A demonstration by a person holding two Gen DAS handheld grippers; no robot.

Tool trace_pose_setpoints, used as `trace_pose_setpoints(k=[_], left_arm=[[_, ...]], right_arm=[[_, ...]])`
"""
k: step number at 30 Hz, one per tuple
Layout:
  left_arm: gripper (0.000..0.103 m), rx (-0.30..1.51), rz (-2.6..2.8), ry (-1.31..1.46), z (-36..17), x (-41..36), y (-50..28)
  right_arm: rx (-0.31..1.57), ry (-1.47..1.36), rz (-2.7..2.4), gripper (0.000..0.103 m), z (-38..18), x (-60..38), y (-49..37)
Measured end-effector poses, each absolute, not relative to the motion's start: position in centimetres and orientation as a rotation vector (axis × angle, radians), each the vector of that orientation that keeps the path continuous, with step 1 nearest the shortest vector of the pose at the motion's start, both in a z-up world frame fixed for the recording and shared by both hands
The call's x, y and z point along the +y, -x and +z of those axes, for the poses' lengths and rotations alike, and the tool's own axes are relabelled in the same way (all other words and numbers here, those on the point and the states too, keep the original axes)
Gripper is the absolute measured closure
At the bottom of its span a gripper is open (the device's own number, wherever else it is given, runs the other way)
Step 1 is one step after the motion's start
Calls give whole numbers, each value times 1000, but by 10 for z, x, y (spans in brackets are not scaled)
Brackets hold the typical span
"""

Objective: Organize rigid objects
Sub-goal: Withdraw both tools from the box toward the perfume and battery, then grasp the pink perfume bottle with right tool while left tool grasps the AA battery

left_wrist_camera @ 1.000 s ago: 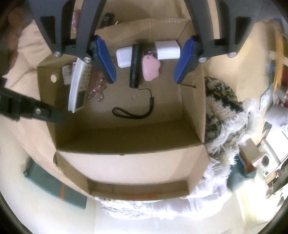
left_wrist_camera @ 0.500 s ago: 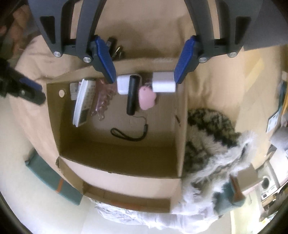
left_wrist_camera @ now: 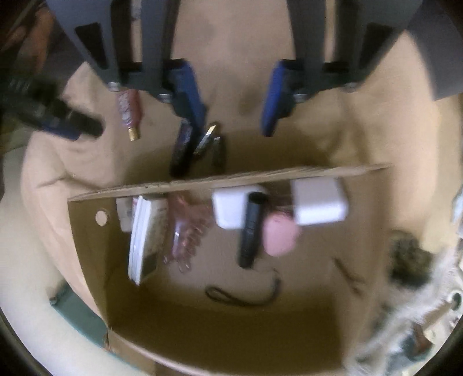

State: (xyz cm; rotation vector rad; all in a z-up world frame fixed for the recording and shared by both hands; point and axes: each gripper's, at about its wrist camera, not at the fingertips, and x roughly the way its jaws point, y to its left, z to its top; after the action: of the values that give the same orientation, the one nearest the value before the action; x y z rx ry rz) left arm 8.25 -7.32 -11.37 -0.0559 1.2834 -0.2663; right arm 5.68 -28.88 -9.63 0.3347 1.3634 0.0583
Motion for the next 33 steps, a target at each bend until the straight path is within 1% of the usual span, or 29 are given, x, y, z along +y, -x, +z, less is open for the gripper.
trace_pose_setpoints(k=[3,12,14,15,16,19,23,25,26,28,33], left_arm=[[76,1287,-276,23,-121,-85,-95],[76,1344,-240,-5,-152,-104,-121],[88,1352,-223,-48,-155,-107,-123],[94,1349,-229,-43,-155,-106,-123],[94,1353,-232,-31,-155,-105,-123],[94,1359,-234,5,-154,-97,-122],[94,1355,-213,-5,-150,-92,-115],[94,1356,-202,-14,-148,-89,-108],[94,1354,-198,-20,-146,-87,-106],[94,1347,-187,-23,-143,-82,-98],[94,1314,-151,-45,-139,-60,-76]], right_arm=[[1419,-262,65,11,-110,-280,-55],[1457,-254,99,11,-125,-277,-51],[1470,-234,98,12,-130,-275,-51],[1477,-220,97,15,-132,-273,-54],[1480,-204,97,18,-134,-271,-57],[1484,-143,94,24,-140,-263,-61],[1472,-82,89,26,-143,-252,-61],[1461,-22,96,33,-143,-245,-60],[1452,5,101,46,-142,-238,-57],[1424,89,92,77,-141,-232,-54],[1424,10,92,77,-135,-240,-60]])
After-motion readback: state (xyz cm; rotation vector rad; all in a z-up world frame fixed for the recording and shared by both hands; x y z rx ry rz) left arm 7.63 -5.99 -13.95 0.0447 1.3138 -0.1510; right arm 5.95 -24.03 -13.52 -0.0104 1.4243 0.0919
